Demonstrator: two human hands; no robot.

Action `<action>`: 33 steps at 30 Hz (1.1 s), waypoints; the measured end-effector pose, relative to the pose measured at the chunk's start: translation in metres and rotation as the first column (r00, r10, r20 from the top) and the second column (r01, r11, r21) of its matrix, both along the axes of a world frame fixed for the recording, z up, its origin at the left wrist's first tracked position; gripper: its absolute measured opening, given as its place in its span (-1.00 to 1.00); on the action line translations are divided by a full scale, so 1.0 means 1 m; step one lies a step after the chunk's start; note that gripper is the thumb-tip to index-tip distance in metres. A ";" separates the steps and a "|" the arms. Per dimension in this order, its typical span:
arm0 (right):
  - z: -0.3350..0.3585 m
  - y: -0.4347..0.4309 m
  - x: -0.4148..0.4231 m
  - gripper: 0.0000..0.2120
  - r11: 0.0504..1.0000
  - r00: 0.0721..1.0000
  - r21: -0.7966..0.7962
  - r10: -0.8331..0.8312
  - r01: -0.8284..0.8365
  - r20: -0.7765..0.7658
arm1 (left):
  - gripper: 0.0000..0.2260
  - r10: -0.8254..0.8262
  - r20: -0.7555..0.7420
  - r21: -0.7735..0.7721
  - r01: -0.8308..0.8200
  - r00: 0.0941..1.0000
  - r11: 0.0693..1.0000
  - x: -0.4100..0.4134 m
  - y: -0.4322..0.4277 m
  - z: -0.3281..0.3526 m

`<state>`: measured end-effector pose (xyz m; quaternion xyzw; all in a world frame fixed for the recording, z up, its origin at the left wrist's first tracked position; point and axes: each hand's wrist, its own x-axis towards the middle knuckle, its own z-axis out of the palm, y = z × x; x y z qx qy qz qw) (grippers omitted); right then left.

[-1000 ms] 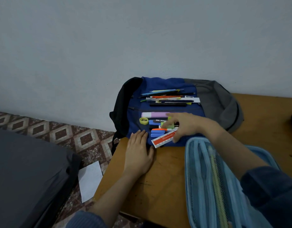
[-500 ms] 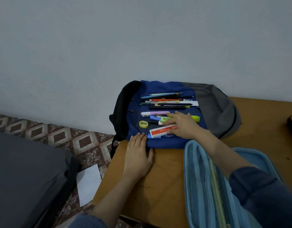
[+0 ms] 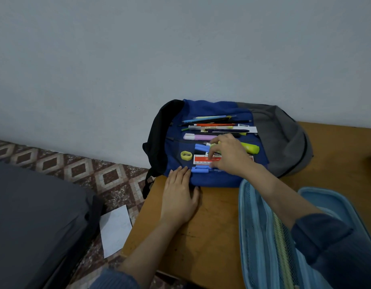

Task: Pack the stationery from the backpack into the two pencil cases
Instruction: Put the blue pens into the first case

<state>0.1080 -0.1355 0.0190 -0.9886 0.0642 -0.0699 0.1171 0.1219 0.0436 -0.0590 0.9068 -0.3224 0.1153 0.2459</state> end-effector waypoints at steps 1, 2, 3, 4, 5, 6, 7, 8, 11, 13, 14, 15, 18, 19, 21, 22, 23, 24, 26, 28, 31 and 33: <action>0.000 0.004 0.000 -0.80 0.999 0.998 -0.016 0.035 -0.036 -0.049 | -0.50 0.001 0.001 0.002 -0.001 1.000 1.000 0.000 0.000 -0.001; 0.000 0.008 -0.001 -0.80 0.998 0.993 -0.032 0.058 -0.061 -0.104 | -0.48 0.003 -0.004 0.006 -0.003 1.000 1.000 0.001 0.000 -0.001; -0.002 0.010 -0.002 -0.79 0.996 0.987 -0.046 0.062 -0.070 -0.150 | -0.47 0.003 -0.007 0.012 -0.003 1.000 1.000 0.001 0.000 -0.001; -0.003 0.011 -0.003 -0.78 0.996 0.983 -0.057 0.054 -0.065 -0.176 | -0.47 0.001 -0.003 0.015 -0.001 1.000 1.000 0.000 0.000 -0.001; -0.005 0.011 -0.003 -0.77 0.996 0.982 -0.067 0.044 -0.057 -0.183 | -0.48 -0.001 0.005 0.012 0.001 1.000 1.000 0.000 0.000 -0.001; -0.007 0.011 -0.003 -0.78 0.996 0.983 -0.074 0.040 -0.054 -0.178 | -0.48 -0.002 0.007 0.012 0.002 1.000 1.000 0.001 0.000 -0.002; -0.008 0.011 -0.003 -0.79 0.995 0.986 -0.080 0.043 -0.056 -0.161 | -0.47 -0.001 0.006 0.012 0.001 1.000 1.000 0.001 0.000 -0.002; -0.010 0.011 -0.003 -0.80 0.995 0.990 -0.079 0.050 -0.061 -0.134 | -0.47 0.000 0.006 0.011 0.000 1.000 1.000 0.001 0.000 -0.001; -0.011 0.013 -0.006 -0.76 0.999 0.998 0.008 0.046 -0.047 0.035 | -0.47 -0.002 0.002 0.011 0.002 1.000 1.000 0.000 0.000 -0.002; -0.006 0.014 -0.008 -0.74 0.988 0.976 0.152 -0.027 -0.007 0.217 | -0.50 -0.005 0.008 0.008 0.005 1.000 1.000 0.001 0.001 -0.002; 0.000 0.015 -0.010 -0.75 0.973 0.953 0.232 -0.083 0.014 0.291 | -0.52 -0.009 0.009 0.006 0.009 1.000 1.000 0.001 0.000 -0.001; 0.006 0.015 -0.012 -0.76 0.950 0.929 0.310 -0.136 0.024 0.345 | -0.52 -0.011 0.006 0.006 0.011 1.000 1.000 0.001 0.000 -0.002; 0.025 0.014 -0.022 -0.83 0.873 0.859 0.487 -0.266 0.023 0.437 | -0.53 0.002 0.007 0.024 -0.002 1.000 1.000 0.000 0.000 -0.001; 0.031 0.014 -0.026 -0.83 0.838 0.848 0.546 -0.305 0.022 0.434 | -0.55 -0.006 0.004 0.034 0.006 1.000 0.999 0.000 0.001 0.000; 0.040 0.009 -0.038 -0.80 0.773 0.848 0.633 -0.366 0.048 0.383 | -0.59 -0.037 0.037 0.066 0.034 0.999 0.997 -0.002 0.000 0.003; 0.041 0.005 -0.043 -0.81 0.754 0.855 0.653 -0.380 0.065 0.354 | -0.60 -0.037 0.053 0.080 0.032 0.998 0.996 -0.003 -0.002 0.003; 0.041 0.001 -0.051 -0.84 0.745 0.862 0.662 -0.384 0.078 0.331 | -0.61 -0.032 0.057 0.066 0.028 0.998 0.997 -0.006 -0.004 0.003; 0.040 -0.003 -0.057 -0.87 0.734 0.868 0.673 -0.389 0.088 0.310 | -0.61 -0.032 0.044 0.028 0.031 0.999 0.999 -0.012 -0.007 0.006; 0.039 -0.013 -0.074 -0.83 0.693 0.858 0.714 -0.425 0.102 0.290 | -0.59 -0.113 -0.045 -0.062 0.110 0.993 0.992 -0.035 -0.019 0.013; 0.040 -0.022 -0.091 -0.73 0.635 0.854 0.766 -0.451 0.102 0.260 | -0.50 -0.256 -0.171 -0.104 0.241 0.951 0.965 -0.062 -0.032 0.016; 0.042 -0.037 -0.115 -0.48 0.588 0.872 0.798 -0.452 0.132 0.189 | -0.52 -0.366 -0.376 -0.190 0.315 0.852 0.930 -0.089 -0.045 0.014; 0.040 -0.047 -0.129 -0.51 0.590 0.864 0.788 -0.475 0.172 0.167 | -0.55 -0.347 -0.466 -0.217 0.275 0.814 0.937 -0.093 -0.048 0.013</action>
